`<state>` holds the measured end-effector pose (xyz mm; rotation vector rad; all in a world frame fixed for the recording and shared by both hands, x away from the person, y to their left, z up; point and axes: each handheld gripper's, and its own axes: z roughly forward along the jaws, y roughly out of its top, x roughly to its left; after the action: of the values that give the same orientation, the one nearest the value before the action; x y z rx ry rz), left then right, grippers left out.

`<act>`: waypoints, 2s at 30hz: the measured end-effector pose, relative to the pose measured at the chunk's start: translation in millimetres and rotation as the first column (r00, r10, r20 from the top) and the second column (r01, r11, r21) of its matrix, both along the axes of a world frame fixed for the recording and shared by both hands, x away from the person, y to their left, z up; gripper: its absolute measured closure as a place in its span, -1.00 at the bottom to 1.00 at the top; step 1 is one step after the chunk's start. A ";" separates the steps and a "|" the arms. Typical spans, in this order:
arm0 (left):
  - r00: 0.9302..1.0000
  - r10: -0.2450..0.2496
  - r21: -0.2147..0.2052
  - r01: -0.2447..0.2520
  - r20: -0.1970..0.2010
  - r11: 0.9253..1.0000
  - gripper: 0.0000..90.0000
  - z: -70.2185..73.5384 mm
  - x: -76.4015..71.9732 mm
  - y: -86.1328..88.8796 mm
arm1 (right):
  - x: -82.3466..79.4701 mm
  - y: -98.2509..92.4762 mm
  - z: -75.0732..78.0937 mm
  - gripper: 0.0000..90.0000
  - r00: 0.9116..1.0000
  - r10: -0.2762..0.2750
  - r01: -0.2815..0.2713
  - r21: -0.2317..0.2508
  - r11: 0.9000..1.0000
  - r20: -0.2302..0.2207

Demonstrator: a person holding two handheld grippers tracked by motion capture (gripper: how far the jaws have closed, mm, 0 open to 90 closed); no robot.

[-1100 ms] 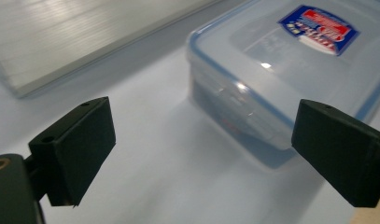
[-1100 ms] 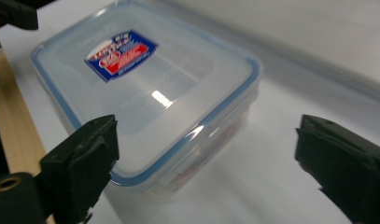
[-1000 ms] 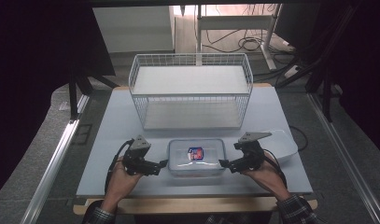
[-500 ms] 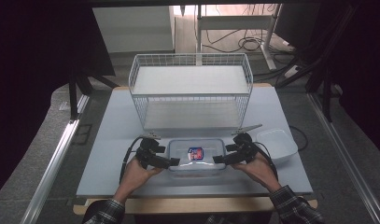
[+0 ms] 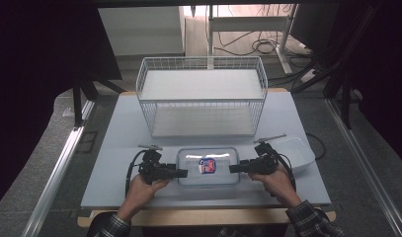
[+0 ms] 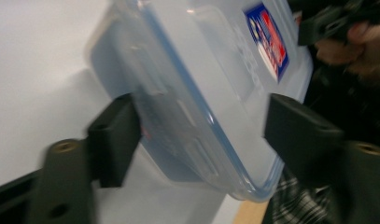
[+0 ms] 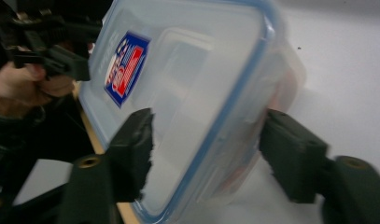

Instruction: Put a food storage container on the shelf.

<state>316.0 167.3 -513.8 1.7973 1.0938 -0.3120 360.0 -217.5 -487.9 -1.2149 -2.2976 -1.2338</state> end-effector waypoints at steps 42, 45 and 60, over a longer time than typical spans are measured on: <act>0.972 0.120 -0.022 -0.117 0.205 0.993 0.09 56.9 8.6 6.4 | -3.9 3.7 48.3 0.17 0.961 -0.090 0.072 0.076 0.994 0.263; 0.968 0.122 -0.021 -0.121 0.220 0.992 0.09 66.2 13.3 6.9 | 1.4 4.3 56.8 0.17 0.957 -0.091 0.071 0.082 0.994 0.274; 0.949 0.148 -0.032 -0.145 0.277 0.989 0.09 116.5 39.3 14.6 | 30.3 12.8 104.9 0.17 0.937 -0.109 0.075 0.114 0.991 0.332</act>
<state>355.3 181.9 -397.3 1.6785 1.0136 0.0251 390.3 -204.7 -383.0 -1.1640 -2.3950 -1.6859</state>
